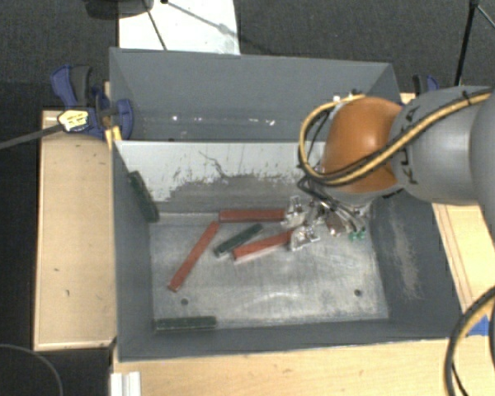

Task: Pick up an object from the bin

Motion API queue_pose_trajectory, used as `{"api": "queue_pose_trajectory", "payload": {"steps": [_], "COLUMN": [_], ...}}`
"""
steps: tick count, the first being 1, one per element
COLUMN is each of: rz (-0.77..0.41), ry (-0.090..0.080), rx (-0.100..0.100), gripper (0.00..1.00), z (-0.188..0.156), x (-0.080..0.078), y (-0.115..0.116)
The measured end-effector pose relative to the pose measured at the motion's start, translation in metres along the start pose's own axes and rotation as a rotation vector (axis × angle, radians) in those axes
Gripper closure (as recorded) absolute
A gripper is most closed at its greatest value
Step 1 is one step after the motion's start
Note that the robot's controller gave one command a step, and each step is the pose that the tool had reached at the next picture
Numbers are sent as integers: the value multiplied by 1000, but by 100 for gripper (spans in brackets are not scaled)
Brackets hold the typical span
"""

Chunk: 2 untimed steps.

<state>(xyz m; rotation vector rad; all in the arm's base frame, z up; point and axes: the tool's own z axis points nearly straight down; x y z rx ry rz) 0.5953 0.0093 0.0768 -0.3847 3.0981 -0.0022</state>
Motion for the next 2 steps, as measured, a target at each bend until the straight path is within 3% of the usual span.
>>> {"api": "queue_pose_trajectory", "payload": {"steps": [1,2], "rz": [-1,-357], "ry": [0,9], "rx": [0,-4], "gripper": [100,100], "z": [0,-138], "x": [0,2], "y": [0,7]}}
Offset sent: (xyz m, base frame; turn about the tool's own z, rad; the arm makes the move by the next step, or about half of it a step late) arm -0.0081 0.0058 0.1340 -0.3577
